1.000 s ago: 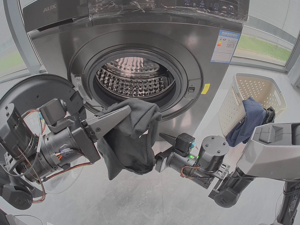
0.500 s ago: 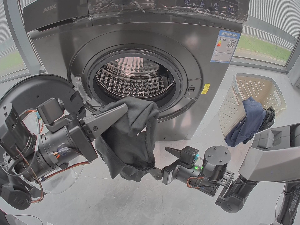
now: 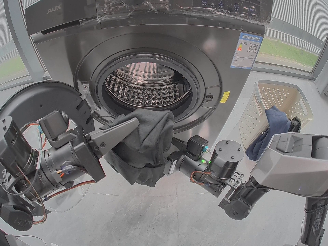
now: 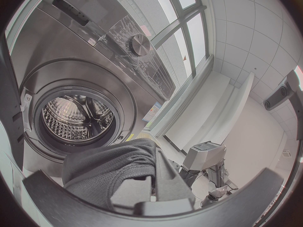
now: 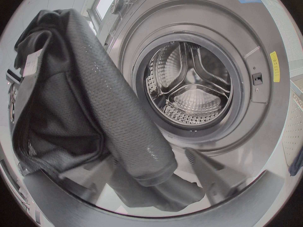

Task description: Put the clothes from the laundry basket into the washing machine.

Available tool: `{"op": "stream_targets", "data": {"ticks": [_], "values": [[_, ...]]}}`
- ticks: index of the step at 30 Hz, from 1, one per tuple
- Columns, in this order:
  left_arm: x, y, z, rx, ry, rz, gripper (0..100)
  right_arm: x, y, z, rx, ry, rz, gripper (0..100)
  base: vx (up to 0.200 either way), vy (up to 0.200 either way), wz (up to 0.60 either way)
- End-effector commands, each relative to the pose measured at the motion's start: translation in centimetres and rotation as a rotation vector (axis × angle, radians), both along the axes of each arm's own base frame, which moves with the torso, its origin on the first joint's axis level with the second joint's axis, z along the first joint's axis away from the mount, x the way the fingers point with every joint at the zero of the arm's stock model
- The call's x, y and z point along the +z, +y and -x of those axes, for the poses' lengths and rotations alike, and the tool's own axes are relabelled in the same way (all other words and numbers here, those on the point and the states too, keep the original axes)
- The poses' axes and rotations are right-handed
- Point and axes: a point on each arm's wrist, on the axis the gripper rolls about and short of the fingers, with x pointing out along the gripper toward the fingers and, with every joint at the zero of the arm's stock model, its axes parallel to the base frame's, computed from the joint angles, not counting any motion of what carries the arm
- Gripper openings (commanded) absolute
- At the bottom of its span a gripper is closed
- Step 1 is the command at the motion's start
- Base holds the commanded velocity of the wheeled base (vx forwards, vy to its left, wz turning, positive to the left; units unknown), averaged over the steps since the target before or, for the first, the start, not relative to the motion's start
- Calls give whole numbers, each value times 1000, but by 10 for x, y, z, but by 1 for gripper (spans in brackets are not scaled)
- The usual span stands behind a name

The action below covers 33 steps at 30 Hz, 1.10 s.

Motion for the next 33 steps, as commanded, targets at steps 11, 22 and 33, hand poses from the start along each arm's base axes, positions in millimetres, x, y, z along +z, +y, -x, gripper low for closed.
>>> {"op": "stream_targets", "data": {"ticks": [11, 22, 33], "values": [[-11, 0, -1, 5, 52, -25, 0, 51, -29, 20, -55, -58, -66, 0, 0, 0, 0], [-9, 1, 1, -9, 71, -4, 0, 62, -71, 38, -118, -40, -46, 0, 0, 0, 0], [-4, 0, 2, -20, 58, 13, 0, 27, -72, 57, -77, 72, 62, 100, 0, 0, 0]]}}
